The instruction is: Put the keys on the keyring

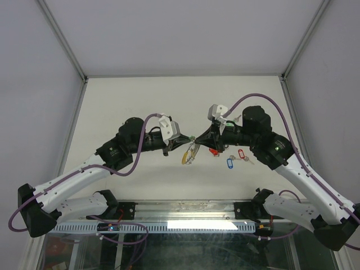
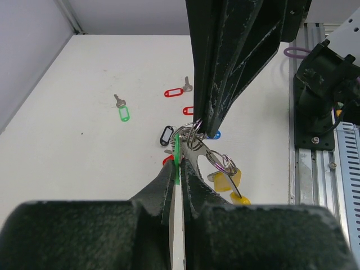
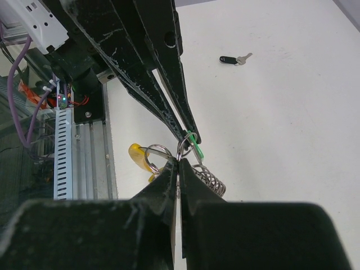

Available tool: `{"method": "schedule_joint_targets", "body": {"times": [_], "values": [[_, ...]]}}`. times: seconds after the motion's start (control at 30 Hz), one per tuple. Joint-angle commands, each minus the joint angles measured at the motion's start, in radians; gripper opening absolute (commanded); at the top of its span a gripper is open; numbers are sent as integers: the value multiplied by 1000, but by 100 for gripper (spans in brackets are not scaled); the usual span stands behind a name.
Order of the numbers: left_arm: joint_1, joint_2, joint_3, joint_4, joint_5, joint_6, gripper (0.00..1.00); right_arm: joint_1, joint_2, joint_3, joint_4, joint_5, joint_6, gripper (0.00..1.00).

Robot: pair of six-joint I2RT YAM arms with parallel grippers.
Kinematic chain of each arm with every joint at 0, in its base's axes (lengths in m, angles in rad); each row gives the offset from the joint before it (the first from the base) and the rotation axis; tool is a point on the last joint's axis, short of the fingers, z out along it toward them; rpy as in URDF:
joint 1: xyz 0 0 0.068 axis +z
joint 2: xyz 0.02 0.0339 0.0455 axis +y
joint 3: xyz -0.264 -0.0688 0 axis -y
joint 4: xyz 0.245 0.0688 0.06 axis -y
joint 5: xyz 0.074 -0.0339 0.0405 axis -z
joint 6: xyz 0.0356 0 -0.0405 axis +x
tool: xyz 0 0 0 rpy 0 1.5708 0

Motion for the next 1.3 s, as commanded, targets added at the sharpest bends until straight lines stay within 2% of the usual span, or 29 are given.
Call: {"method": "schedule_joint_targets", "body": {"times": [0.0, 0.4, 0.7, 1.27], "values": [[-3, -24, 3, 15, -17, 22, 0, 1, -40, 43, 72, 8, 12, 0], [-3, -55, -1, -21, -89, 39, 0, 0, -63, 49, 62, 48, 9, 0], [-3, -47, -7, -27, -85, 36, 0, -1, -87, 42, 97, 74, 31, 0], [-3, -37, -16, -20, -59, 17, 0, 0, -149, -102, 426, 143, 227, 0]]}}
